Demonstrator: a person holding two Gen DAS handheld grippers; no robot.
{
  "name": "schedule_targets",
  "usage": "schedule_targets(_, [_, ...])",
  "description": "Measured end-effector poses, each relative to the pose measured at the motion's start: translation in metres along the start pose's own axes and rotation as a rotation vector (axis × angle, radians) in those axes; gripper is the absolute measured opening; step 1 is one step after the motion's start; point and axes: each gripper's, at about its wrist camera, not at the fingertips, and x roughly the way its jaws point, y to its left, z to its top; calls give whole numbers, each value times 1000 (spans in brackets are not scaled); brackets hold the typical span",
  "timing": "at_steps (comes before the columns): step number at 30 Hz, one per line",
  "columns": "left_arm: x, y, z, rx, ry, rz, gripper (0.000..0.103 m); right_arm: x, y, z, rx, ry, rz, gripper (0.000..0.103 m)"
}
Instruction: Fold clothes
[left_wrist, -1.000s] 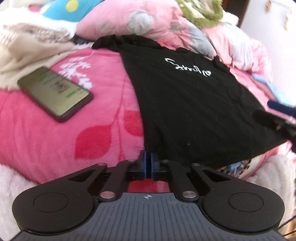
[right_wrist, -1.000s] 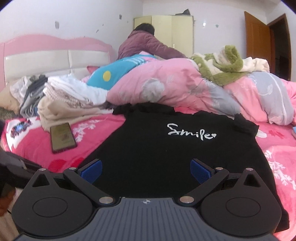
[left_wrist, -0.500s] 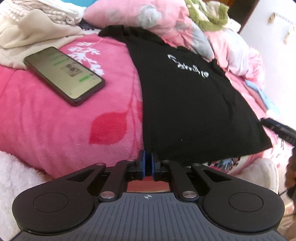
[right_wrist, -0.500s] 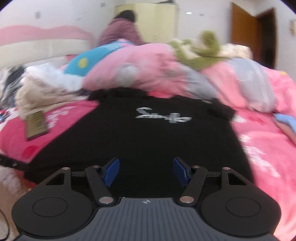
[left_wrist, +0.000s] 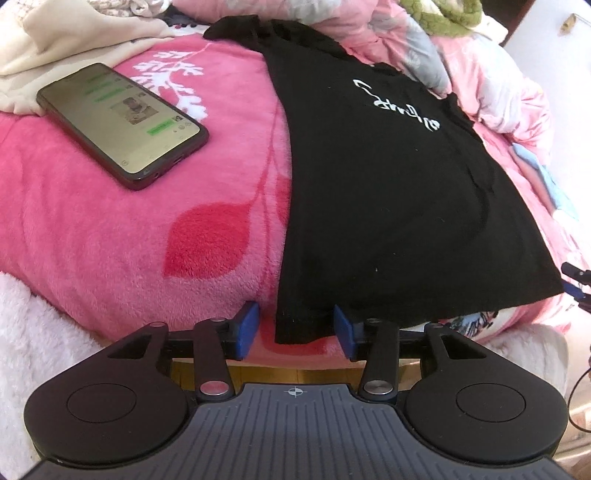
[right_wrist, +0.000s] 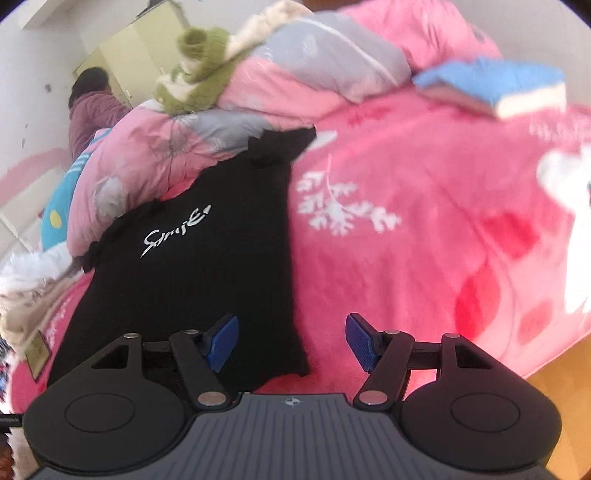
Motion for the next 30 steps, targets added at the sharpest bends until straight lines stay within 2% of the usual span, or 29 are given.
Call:
schedule_targets(3, [0, -2, -1, -6, -2, 18, 42, 15, -18, 5, 52, 22, 40, 63])
schedule_targets(7, [2, -5, -1, -17, -7, 51, 38, 24, -19, 3, 30, 47, 62, 60])
schedule_targets(10, [2, -8, -1, -20, -9, 71, 32, 18, -15, -5, 10, 69, 75, 44])
schedule_targets(12, [4, -11, -1, -18, -8, 84, 27, 18, -17, -10, 32, 86, 108, 27])
schedule_targets(13, [3, -12, -1, -16, -9, 90, 24, 18, -18, -13, 47, 95, 120, 26])
schedule_targets(14, [2, -14, -2, -14, -10, 95, 17, 20, -19, -15, 56, 99, 125, 24])
schedule_targets(15, [1, -15, -2, -12, -10, 100, 8, 21, -20, -16, 73, 101, 129, 15])
schedule_targets(17, [-5, -16, -4, -14, -17, 106, 3, 23, -23, -17, 106, 104, 137, 7])
schedule_targets(23, [-55, -17, 1, -39, -99, 35, 2, -13, -8, -12, 86, 25, 160, 5])
schedule_targets(27, [-92, -24, 2, 14, -132, -16, 2, -44, 5, -7, 66, -32, 183, 5])
schedule_targets(30, [-103, -25, -6, 53, -120, -3, 2, -64, 13, -7, 49, -63, 190, 5])
